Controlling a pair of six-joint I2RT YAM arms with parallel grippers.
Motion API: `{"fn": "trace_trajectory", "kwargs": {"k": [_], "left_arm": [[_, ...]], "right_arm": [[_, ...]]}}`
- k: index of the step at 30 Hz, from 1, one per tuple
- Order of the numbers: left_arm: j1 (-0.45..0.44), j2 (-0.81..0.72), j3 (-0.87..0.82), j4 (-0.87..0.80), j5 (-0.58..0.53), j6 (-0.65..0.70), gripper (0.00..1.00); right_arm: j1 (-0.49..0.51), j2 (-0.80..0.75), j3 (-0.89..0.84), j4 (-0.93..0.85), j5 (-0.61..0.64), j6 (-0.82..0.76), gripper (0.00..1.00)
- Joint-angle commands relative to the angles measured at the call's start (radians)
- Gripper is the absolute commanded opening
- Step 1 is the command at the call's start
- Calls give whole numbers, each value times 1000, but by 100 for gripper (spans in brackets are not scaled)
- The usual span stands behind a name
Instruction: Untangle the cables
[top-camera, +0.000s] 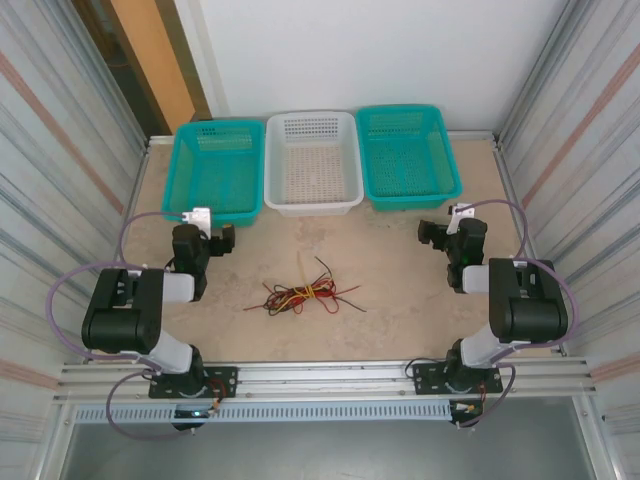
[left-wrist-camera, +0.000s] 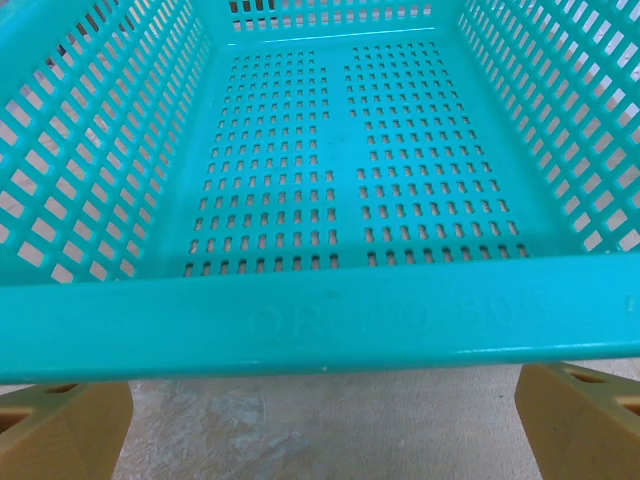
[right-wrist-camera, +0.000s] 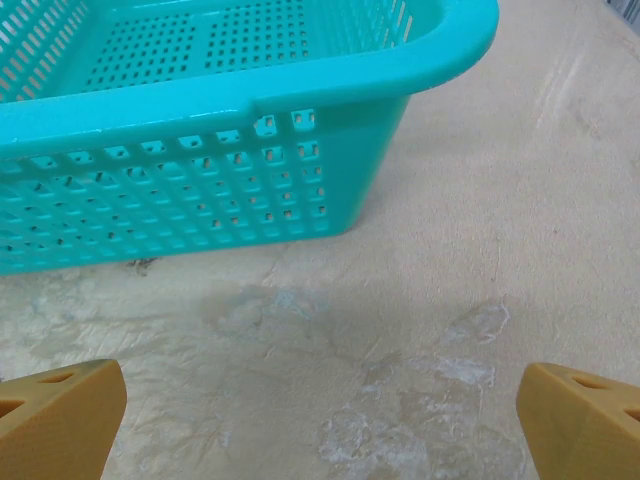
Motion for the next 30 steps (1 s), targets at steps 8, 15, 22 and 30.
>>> {"fn": "trace_trajectory", "kwargs": {"k": [8,15,22,30], "left_arm": [[8,-8,20,-2,33,-5,99],[8,-8,24,-9,33,-6,99],[9,-13,21,-12,41,-4,99],[-59,-257,394,-832,-347,-282,95]], "right_arm": [[3,-8,3,9,-1,13,99],[3,-7,2,9,-1,13,99],[3,-8,3,10,-1,13,99],[78,-335,309,-820,372,293,99]]}}
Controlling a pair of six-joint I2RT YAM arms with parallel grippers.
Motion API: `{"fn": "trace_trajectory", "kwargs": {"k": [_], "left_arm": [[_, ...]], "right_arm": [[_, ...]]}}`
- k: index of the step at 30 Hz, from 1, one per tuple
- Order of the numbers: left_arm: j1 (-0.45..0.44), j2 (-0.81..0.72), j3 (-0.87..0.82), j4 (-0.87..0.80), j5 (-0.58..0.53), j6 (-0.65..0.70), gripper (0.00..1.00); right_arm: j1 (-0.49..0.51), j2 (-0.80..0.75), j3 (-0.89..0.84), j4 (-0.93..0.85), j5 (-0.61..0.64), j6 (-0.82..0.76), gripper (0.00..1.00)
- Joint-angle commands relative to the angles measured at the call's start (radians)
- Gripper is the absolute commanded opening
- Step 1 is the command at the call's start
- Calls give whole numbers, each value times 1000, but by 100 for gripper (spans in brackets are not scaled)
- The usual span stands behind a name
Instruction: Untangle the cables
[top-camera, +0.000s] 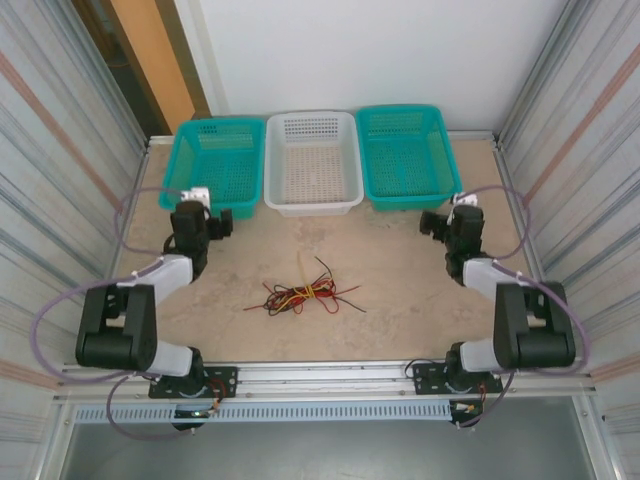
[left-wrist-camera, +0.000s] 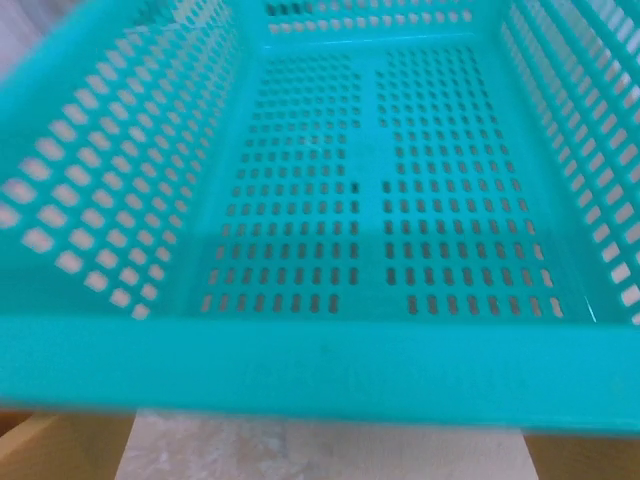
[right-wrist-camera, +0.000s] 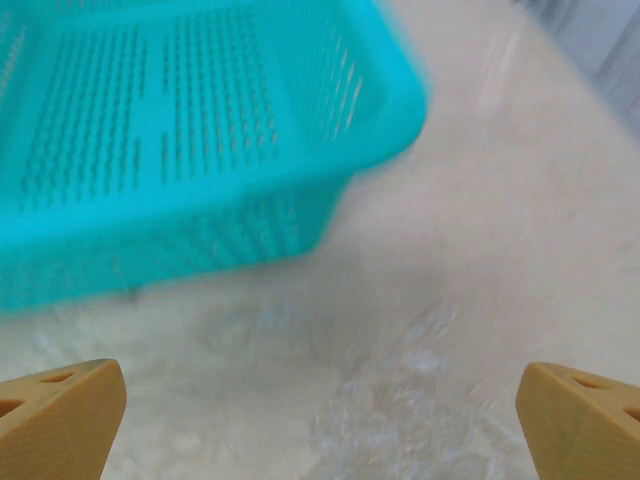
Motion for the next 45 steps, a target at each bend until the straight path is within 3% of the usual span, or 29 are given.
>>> {"fn": "trace_trajectory", "kwargs": {"k": [1,3,6,9,12,15,17,18,20,21,24,28,31,34,42,45], "left_arm": [[-5,-150,156,-434,-163,-278,93],[-27,-213,170,-516,-101,-395,90],[-129,-306,163,-585,-86,-427,89],[-220,-360,173,-704,-58,-456,88],[-343,-426,171,-796,-76,-446,87],[-430,-483,169,-855,-62,-443,88],[-436,-492,185,-906,-29,-465,87],[-434,-488,201,-939,-32,-486,87],[-434,-471,230,-984,-38,-512,86],[-433,-466,239,-988,-36,-518,86],[-430,-445,267,-1008,-49,-543,86],[-396,-427,293,-1049,-42,-572,86],[-342,-438,282,-1053,20,-578,86],[-307,-471,253,-1054,42,-583,86],[-287,-529,204,-1054,68,-579,87],[-287,-531,199,-1046,79,-584,87]], "right_arm": [[1,-149,157,-450,141,231,99],[5,-179,149,-509,150,331,99],[-29,-221,151,-620,55,434,99],[21,-254,214,-796,115,446,99],[194,-270,306,-1011,327,525,99],[448,-241,436,-1217,487,645,99],[611,-254,444,-1205,546,659,99],[667,-269,430,-1150,494,647,99],[687,-258,396,-991,212,597,99],[717,-207,404,-966,150,600,97],[881,37,582,-1082,175,592,83],[1050,251,770,-1052,78,518,78],[1108,368,875,-1064,36,504,73],[1134,452,935,-1082,18,505,62],[1141,529,953,-1139,45,543,36],[1141,558,958,-1148,40,557,33]]}}
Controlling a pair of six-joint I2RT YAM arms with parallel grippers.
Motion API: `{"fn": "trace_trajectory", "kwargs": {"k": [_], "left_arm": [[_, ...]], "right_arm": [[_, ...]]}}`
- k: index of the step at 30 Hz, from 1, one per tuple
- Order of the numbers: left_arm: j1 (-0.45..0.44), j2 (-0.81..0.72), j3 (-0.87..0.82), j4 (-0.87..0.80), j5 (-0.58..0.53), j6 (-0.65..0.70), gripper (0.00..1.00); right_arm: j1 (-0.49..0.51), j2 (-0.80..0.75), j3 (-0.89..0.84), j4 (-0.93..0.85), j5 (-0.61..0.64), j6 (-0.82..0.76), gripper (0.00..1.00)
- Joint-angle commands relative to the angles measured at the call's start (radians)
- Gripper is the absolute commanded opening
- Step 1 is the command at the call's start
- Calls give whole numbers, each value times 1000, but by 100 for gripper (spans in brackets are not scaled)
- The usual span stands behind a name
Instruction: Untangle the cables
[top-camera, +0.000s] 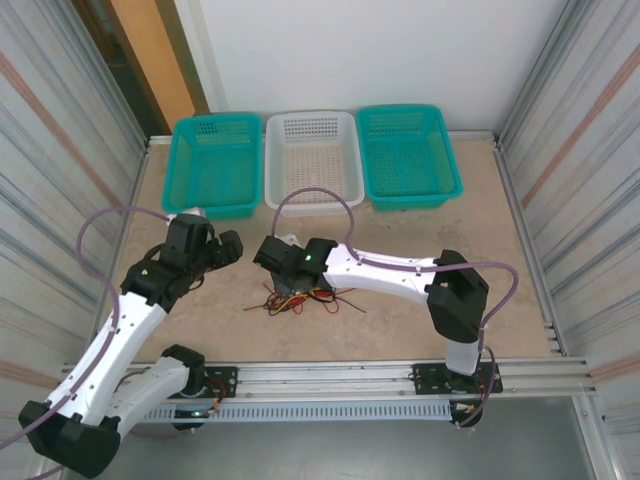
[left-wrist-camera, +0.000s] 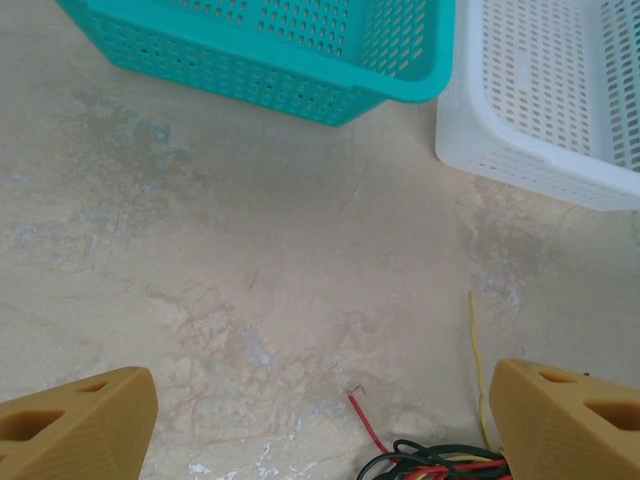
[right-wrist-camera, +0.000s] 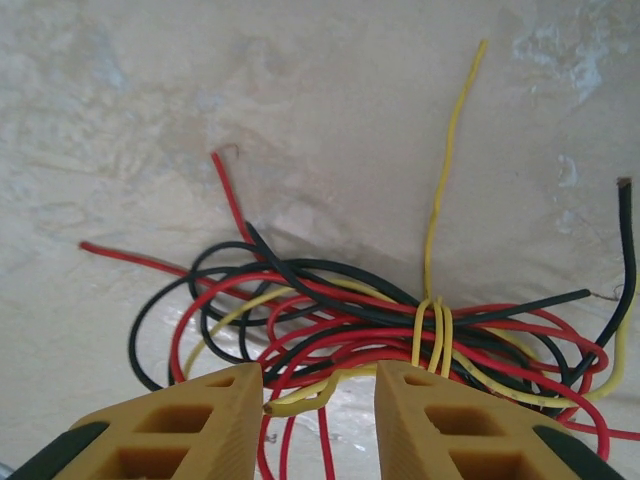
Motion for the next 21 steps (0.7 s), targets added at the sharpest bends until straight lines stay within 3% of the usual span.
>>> {"fn": "trace_trajectory", "kwargs": {"k": [1,5,7,9,11,17,21], "left_arm": [[7,-12,-16,-8,25,-18,87],[6,-16,-20,-1,36,-24,87],[7,-19,-24,8,43,-20,88],[6,-33,-35,42,81,-12,91],[6,-58,-56,109,154,-9,98],[5,-83,-104,371,394,-13,99],[6,-38,-17,411,431,101,99]], "right_arm": [[-2,43,30,-53,5,32,33],[-12,61,36,-61,-2,42,26],[-14,53,43,-74,16,41,17],[-21,31,50,-103,47,36,0],[-30,-4,45,-116,70,25,0],[-33,-150,32,-86,104,-130,0],[-42,-275,20,-64,65,-324,0]]}}
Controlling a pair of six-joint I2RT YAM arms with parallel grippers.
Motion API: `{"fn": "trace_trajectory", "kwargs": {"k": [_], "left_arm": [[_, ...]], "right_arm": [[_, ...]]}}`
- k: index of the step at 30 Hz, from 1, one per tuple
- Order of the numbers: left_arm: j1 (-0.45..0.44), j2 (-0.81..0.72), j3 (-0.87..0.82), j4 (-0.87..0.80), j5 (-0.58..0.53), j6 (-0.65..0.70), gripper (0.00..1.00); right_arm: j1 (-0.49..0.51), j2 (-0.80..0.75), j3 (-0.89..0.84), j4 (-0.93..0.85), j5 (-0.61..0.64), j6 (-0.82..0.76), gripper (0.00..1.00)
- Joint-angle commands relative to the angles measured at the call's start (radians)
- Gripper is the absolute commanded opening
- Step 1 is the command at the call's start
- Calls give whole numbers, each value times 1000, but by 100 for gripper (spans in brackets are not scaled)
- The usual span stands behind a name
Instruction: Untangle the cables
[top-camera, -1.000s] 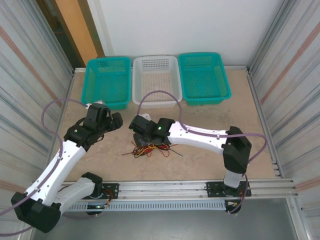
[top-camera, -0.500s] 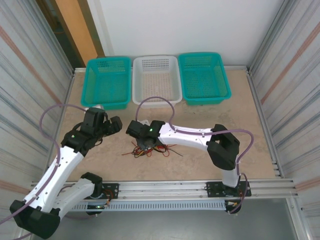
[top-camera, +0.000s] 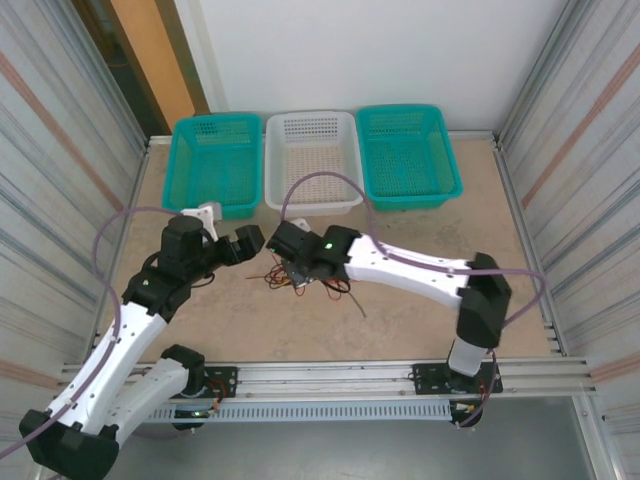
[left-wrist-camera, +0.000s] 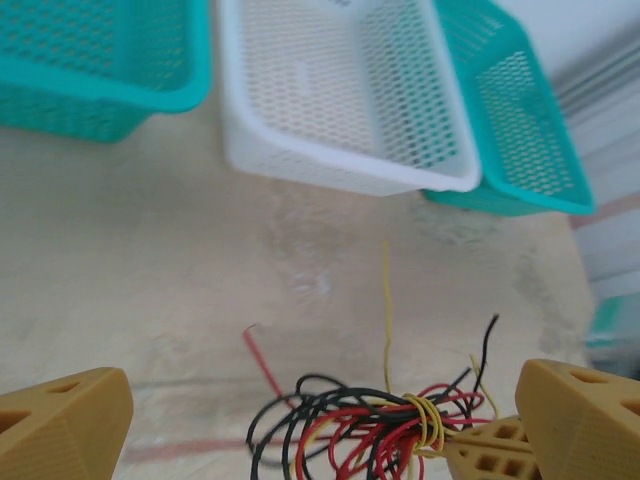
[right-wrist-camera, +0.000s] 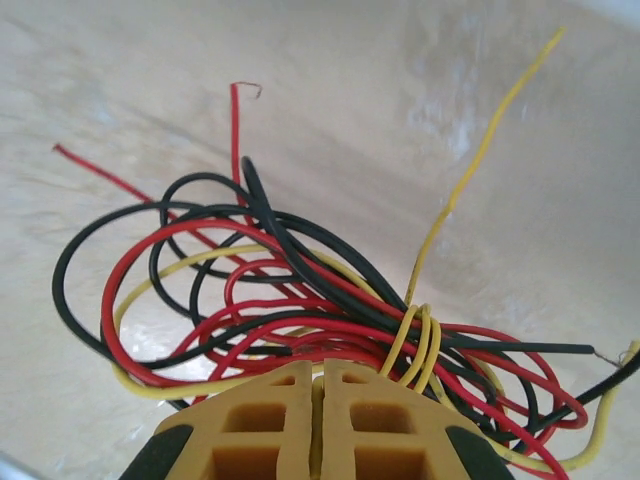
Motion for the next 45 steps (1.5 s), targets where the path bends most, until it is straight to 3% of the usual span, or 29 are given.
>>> {"fn": "trace_trajectory", "kwargs": {"k": [1,8,13,18,22,31,35,45], "left_arm": [[7,28,95,113,107,131,99],[16,164,277,63,271,331,99],[19,244,315,120,519,330,99],[13,363,409,18,605,377,99],[2,413,411,54,719,304,99],[-105,449,327,149,739,206,99],[-105,462,235,315,815,71,86],[-133,445,163,423,817,-33,51]], "right_arm": [[-13,-150,3,21,-26,-216,0],[-116,-322,23,8,-137,-372,0],[-135,-363,74,-27,-126,-422,0],[-137,-375,124,-41,-137,-444,0],[-136,-378,144,-49,-130,-456,0],[-104,-366,145,-23,-111,-466,0],[-93,-371,141,-16,-97,-468,0],[-80,-386,109,19,-69,-461,0]]}}
